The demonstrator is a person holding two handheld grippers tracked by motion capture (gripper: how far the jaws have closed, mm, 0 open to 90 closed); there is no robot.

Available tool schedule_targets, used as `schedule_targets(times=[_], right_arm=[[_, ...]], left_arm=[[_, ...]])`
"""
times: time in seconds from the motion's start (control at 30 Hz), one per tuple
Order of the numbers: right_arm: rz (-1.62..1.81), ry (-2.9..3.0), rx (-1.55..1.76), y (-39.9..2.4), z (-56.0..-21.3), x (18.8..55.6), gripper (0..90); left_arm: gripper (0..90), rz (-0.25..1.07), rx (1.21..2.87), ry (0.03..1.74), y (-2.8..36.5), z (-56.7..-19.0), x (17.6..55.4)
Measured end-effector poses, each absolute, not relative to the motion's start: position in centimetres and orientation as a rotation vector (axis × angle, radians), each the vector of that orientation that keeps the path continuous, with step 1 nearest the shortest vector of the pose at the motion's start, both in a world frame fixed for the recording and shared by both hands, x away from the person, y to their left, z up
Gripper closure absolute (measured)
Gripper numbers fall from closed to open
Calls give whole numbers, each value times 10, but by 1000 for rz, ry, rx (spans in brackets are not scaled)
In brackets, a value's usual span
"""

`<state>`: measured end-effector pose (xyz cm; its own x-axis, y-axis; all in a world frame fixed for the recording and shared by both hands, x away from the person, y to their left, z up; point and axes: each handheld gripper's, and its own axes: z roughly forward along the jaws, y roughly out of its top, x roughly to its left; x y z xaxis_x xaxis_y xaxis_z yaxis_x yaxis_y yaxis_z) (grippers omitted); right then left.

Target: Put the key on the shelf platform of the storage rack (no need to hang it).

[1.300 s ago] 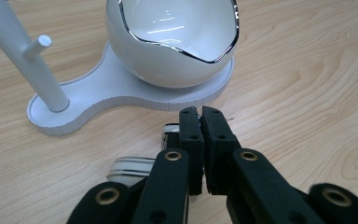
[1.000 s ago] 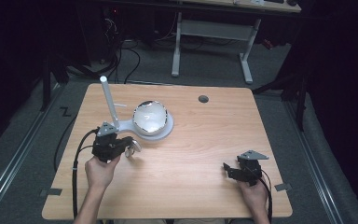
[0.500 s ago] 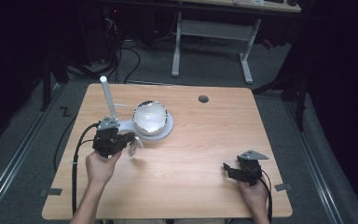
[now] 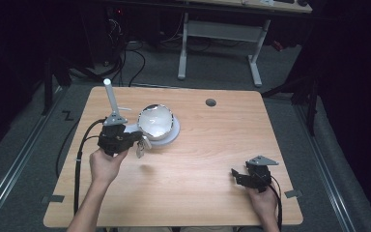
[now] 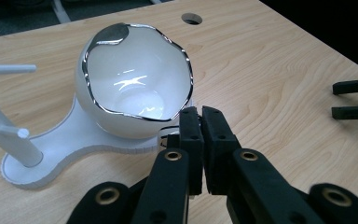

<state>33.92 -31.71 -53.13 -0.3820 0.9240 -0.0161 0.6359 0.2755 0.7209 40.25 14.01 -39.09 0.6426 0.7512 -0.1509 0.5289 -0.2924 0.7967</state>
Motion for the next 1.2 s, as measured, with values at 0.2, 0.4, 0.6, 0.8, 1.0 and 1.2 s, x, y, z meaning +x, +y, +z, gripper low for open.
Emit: schedule_targets(times=[0.2,0.4,0.6,0.8,1.0,1.2], right_arm=[[888,2116,1404,-317,-531,339,298],[889,2116,1407,-317,-531,339,297],[889,2117,1406,-317,-531,339,297],[889,2117,1406,-317,-531,339,297],[888,2118,1404,-317,-531,339,296],[889,2118,1403,-317,-531,339,296]], left_arm=[[879,306,1970,989,135,-381,409],[880,309,1989,963,128,-372,415],[880,318,1997,952,123,-363,421],[880,325,1984,937,116,-350,432],[880,381,2004,937,107,-346,441],[879,382,1992,950,102,-349,451]])
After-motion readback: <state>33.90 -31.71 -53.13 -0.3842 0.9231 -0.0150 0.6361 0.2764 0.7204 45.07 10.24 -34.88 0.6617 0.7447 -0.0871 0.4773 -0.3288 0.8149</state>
